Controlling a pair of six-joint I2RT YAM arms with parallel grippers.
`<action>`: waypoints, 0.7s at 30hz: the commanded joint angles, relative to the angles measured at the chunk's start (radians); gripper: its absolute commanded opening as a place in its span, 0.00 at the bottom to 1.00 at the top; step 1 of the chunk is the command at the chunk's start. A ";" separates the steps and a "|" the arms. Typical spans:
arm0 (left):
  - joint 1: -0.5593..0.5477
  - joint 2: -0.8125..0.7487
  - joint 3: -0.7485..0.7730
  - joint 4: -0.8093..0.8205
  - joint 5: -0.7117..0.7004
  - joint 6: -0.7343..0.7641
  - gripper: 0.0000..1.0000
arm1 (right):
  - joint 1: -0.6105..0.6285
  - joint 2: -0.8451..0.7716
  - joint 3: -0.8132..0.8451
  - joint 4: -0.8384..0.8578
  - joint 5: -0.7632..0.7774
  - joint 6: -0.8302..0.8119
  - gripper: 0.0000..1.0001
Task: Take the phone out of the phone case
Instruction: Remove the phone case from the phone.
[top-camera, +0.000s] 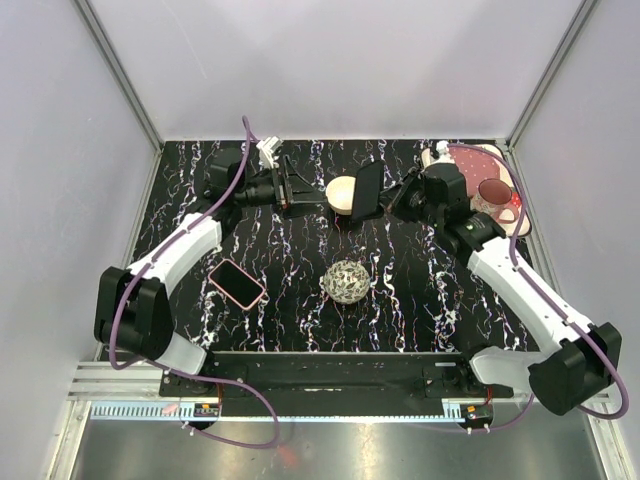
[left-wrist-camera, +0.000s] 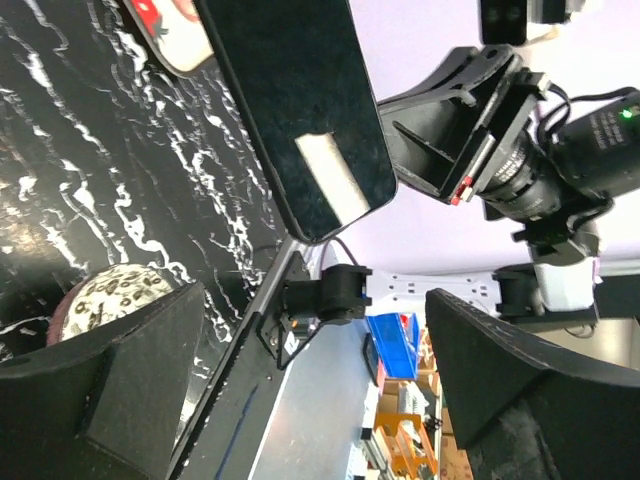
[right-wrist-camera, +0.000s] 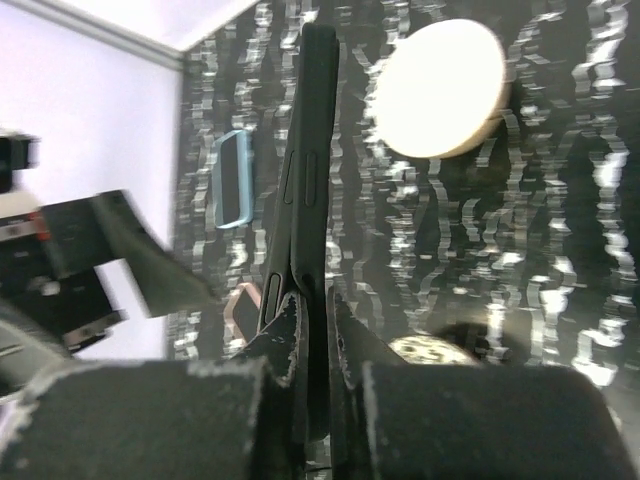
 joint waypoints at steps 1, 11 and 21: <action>0.015 -0.053 0.069 -0.247 -0.102 0.202 0.94 | 0.000 0.000 0.137 -0.199 0.201 -0.227 0.00; 0.001 -0.059 0.104 -0.399 -0.261 0.284 0.94 | 0.009 0.193 0.113 -0.351 0.409 -0.327 0.00; -0.024 -0.050 0.138 -0.504 -0.349 0.349 0.93 | 0.020 0.372 0.053 -0.274 0.518 -0.338 0.01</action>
